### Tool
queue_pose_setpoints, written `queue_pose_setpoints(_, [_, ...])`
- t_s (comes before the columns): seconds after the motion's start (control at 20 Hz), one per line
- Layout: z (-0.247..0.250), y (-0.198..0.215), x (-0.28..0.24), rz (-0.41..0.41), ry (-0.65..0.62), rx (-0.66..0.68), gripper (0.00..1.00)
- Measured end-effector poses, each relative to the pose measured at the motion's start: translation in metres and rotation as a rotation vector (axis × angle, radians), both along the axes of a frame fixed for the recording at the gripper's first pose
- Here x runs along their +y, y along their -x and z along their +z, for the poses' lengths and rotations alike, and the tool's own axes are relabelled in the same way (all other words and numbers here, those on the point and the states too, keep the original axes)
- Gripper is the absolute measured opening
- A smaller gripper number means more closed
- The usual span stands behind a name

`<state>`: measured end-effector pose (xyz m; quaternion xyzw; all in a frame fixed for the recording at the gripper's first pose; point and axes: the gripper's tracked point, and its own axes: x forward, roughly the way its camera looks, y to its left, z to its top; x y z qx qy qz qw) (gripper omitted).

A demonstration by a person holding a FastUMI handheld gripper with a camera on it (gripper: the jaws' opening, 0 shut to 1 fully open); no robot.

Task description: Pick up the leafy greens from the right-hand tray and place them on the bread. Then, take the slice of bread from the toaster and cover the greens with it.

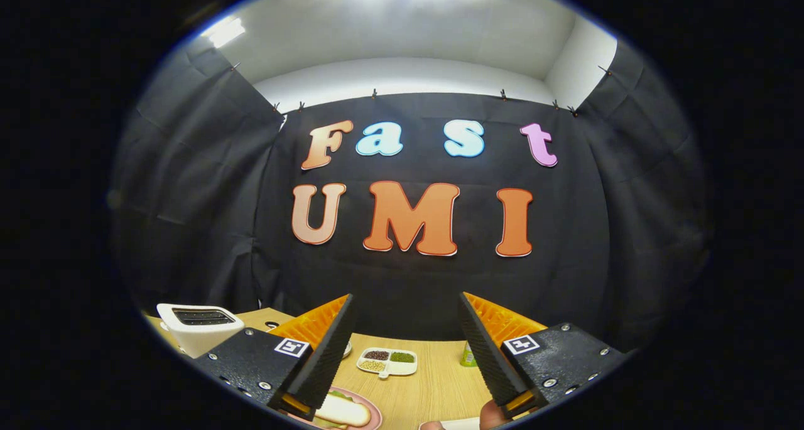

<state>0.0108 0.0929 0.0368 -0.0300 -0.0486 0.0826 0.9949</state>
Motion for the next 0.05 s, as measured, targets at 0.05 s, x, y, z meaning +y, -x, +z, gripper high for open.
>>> queue_pose_setpoints(0.05, [0.0007,0.0019,-0.0007,-0.001,-0.003,-0.005,0.96])
